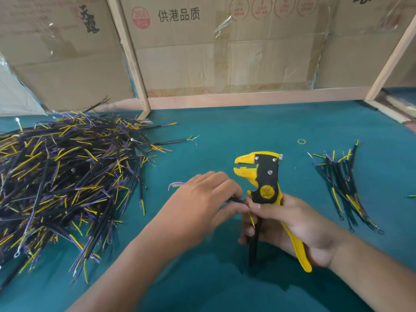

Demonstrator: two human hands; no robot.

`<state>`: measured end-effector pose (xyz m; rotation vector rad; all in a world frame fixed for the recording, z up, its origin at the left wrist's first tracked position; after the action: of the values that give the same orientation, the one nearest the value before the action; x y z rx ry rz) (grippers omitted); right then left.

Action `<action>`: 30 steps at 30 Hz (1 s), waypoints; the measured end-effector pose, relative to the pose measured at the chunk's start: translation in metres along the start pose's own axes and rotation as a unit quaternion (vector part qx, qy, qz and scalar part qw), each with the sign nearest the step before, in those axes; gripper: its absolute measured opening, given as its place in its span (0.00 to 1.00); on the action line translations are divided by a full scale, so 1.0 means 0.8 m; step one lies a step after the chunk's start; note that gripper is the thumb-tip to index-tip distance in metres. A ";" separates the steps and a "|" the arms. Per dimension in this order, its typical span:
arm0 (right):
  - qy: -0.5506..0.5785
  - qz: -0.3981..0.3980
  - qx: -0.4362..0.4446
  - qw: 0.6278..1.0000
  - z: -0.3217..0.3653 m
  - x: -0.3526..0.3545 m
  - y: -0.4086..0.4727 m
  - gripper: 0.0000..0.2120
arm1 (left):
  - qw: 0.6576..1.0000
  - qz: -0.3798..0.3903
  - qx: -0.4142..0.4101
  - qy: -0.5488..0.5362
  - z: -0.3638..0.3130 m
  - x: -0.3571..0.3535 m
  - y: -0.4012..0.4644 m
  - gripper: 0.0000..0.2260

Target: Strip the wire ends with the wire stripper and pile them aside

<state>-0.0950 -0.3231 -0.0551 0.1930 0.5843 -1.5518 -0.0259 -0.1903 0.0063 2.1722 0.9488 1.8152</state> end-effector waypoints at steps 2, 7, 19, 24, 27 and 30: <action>-0.009 0.006 0.004 1.000 0.001 0.001 0.000 0.07 | 0.998 0.037 0.014 -0.055 0.007 -0.004 -0.004 0.14; -0.012 0.016 0.002 1.000 0.004 0.002 -0.001 0.04 | 0.999 0.033 -0.006 -0.036 0.025 0.005 -0.009 0.11; 0.001 0.062 -0.017 0.998 0.007 0.004 -0.004 0.07 | 0.991 -0.096 0.098 -0.005 0.063 0.034 -0.014 0.05; 0.002 0.100 -0.019 0.995 0.005 0.000 -0.006 0.10 | 0.985 -0.126 0.115 0.007 0.065 0.040 -0.013 0.07; 0.000 0.122 -0.020 0.992 0.003 -0.003 -0.008 0.10 | 0.983 -0.124 0.134 -0.008 0.064 0.037 -0.012 0.05; -0.002 0.116 -0.021 0.993 0.002 -0.003 -0.008 0.11 | 0.983 -0.092 0.152 -0.050 0.064 0.029 -0.013 0.08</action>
<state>-0.1006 -0.3217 -0.0513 0.2179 0.5712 -1.3136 0.0195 -0.1555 0.0071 2.2278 1.4309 1.5469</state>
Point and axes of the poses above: each hand's wrist, its own y-axis towards the middle knuckle, its own x-axis out of the back of the hand, z = x × y, the point moved 5 cm from there along y, towards the middle knuckle, and after that the axes turned 6 degrees about -z, right-handed, at the moved point
